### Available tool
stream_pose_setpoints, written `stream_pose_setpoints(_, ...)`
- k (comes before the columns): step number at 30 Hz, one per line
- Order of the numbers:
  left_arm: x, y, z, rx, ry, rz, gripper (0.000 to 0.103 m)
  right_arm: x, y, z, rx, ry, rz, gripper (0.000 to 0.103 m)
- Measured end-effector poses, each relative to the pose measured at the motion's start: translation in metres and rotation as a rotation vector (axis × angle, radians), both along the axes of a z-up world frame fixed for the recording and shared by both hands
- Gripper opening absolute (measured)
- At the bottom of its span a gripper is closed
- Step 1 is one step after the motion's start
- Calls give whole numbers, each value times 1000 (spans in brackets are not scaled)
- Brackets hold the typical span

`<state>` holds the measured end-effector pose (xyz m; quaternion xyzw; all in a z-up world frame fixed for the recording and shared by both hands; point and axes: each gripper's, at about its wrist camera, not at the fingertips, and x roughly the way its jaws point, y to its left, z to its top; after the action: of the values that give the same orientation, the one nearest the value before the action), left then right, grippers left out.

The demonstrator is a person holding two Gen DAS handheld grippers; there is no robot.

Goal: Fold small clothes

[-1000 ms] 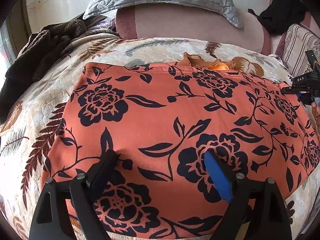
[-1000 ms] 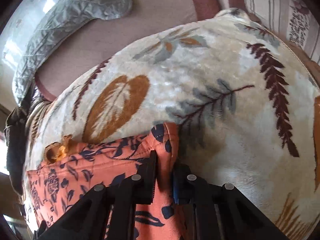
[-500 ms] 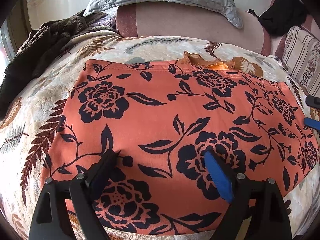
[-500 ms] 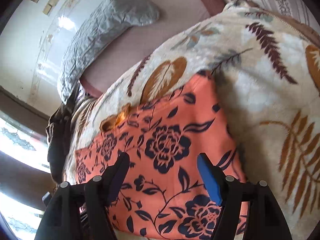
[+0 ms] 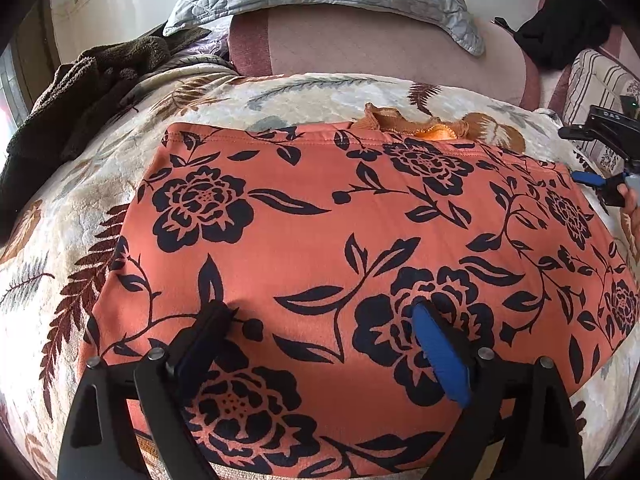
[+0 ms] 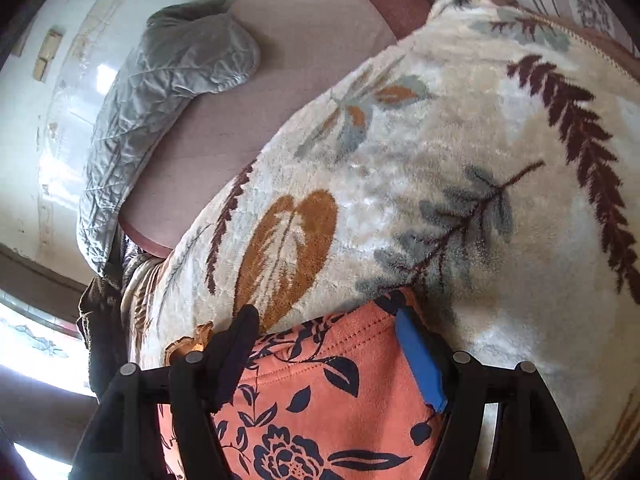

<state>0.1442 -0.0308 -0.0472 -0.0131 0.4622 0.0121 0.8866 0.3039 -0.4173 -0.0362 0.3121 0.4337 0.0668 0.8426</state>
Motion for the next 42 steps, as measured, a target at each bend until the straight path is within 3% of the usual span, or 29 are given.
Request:
stream_pose_setpoints(3, 0, 5, 3, -36, 2, 7, 93, -48, 6, 18, 38, -38, -2, 75)
stream_pose_setpoints(5, -3, 9, 7, -64, 0, 13, 93, -96, 14, 27, 23, -69, 3, 76)
stream_pose_setpoints(7, -6, 11, 11, -81, -11, 18, 93, -149, 24, 24, 70, -80, 11, 76)
stream_pose_setpoints(10, -11, 11, 16, -76, -34, 11, 93, -220, 39, -6, 151, -23, 9, 83)
stream_pose_setpoints(13, -15, 11, 21, -72, -51, 12, 93, -251, 46, -45, 210, 49, -25, 83)
stream_pose_setpoints(15, -18, 12, 23, -71, -58, 21, 93, -253, 39, -52, 257, 8, -80, 81)
stream_pose_setpoints(17, -17, 14, 24, -80, -58, 27, 93, -241, 37, -51, 236, -14, -99, 81)
stream_pose_setpoints(25, -8, 17, 23, -95, -48, 32, 93, -215, 23, -54, 284, -17, -235, 78)
stream_pose_setpoints(28, -7, 16, 23, -105, -48, 32, 93, -216, 21, -54, 256, -8, -255, 61)
stream_pose_setpoints(30, -6, 15, 23, -106, -46, 32, 93, -217, 19, -57, 238, 14, -263, 42)
stream_pose_setpoints(31, -6, 14, 24, -108, -49, 31, 93, -218, 18, -57, 230, 21, -260, 41)
stream_pose_setpoints(34, -11, 12, 31, -107, -92, 28, 93, -222, 20, -50, 174, -4, -246, 42)
stream_pose_setpoints(36, -12, 7, 32, -106, -108, 9, 93, -222, 19, -48, 167, -21, -253, 62)
stream_pose_setpoints(38, -7, -4, 22, -77, -66, -22, 93, -218, 17, -51, 173, -22, -255, 63)
stream_pose_setpoints(40, 2, -14, 0, -43, 35, -48, 93, -211, 17, -50, 136, -22, -243, 54)
stream_pose_setpoints(41, 3, -18, -5, -7, 32, -47, 94, -206, 18, -49, 104, -6, -237, 26)
stream_pose_setpoints(42, 0, -23, -4, 29, -2, -48, 95, -202, 19, -50, 108, 15, -222, 12)
